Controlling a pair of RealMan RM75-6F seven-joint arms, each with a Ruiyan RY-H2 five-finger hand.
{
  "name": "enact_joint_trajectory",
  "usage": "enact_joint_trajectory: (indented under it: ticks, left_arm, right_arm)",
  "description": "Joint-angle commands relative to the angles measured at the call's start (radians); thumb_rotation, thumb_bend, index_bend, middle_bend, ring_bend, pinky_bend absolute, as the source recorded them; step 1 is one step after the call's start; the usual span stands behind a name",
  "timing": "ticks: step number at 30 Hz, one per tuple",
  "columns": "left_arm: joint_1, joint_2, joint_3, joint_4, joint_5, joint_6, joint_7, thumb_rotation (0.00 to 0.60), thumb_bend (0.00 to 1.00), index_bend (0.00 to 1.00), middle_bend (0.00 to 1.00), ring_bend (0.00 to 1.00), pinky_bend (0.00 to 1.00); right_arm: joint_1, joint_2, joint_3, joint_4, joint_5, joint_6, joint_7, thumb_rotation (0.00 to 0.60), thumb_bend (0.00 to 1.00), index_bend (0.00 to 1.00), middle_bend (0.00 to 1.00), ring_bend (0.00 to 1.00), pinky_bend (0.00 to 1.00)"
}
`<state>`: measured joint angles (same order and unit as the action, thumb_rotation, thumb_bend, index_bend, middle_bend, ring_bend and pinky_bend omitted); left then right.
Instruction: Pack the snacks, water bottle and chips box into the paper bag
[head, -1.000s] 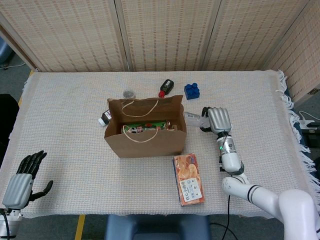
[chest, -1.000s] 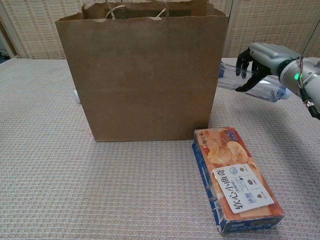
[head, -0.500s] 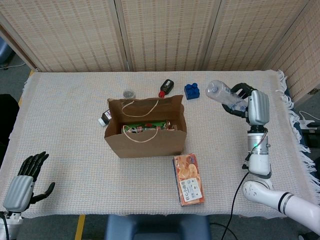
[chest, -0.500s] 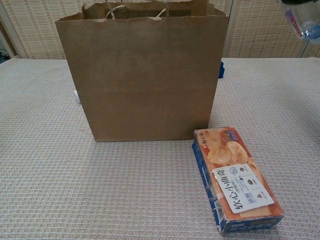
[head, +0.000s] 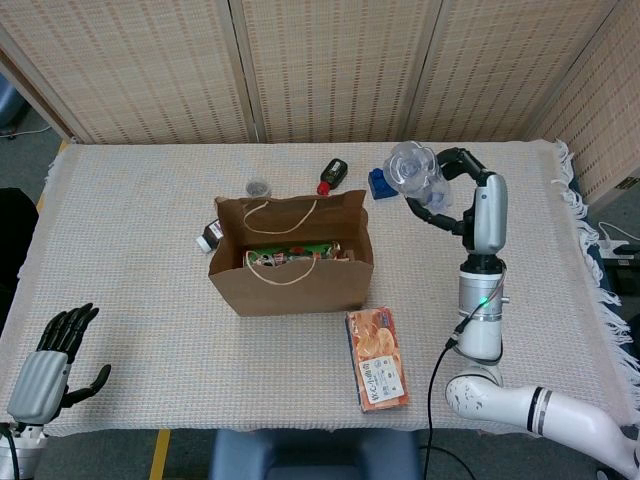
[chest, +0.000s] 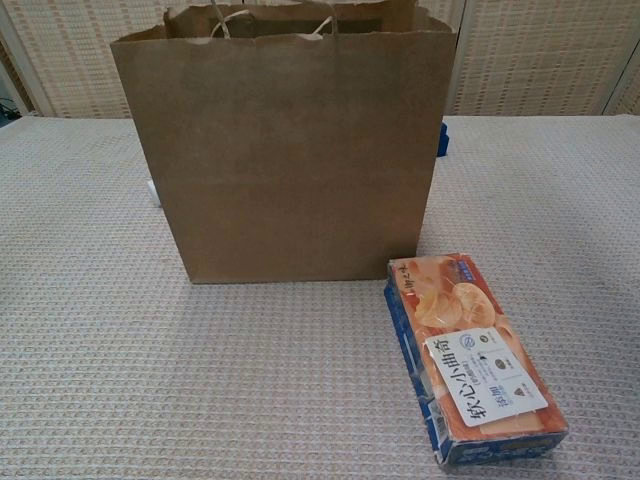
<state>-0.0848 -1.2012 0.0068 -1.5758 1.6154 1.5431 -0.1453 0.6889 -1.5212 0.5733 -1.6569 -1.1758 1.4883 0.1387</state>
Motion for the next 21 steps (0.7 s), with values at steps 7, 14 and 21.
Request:
enact_joint_trajectory:
  ticks: [7, 14, 21]
  left_arm:
    - [0.003, 0.012, -0.007, 0.008, -0.016, 0.003, -0.039, 0.6, 0.35, 0.0, 0.0, 0.0, 0.02]
    - [0.002, 0.015, -0.007, 0.01, -0.016, 0.001, -0.051, 0.6, 0.35, 0.0, 0.0, 0.0, 0.02]
    - [0.002, 0.017, -0.008, 0.01, -0.016, 0.002, -0.059, 0.6, 0.35, 0.0, 0.0, 0.0, 0.02]
  right_arm:
    - [0.195, -0.218, 0.05, -0.005, 0.037, 0.015, -0.197, 0.6, 0.38, 0.65, 0.71, 0.66, 0.59]
    - [0.243, -0.298, 0.018, 0.062, 0.019, 0.012, -0.241, 0.6, 0.38, 0.64, 0.71, 0.65, 0.56]
    - [0.236, -0.292, 0.0, 0.073, 0.055, -0.037, -0.281, 0.6, 0.38, 0.52, 0.71, 0.51, 0.44]
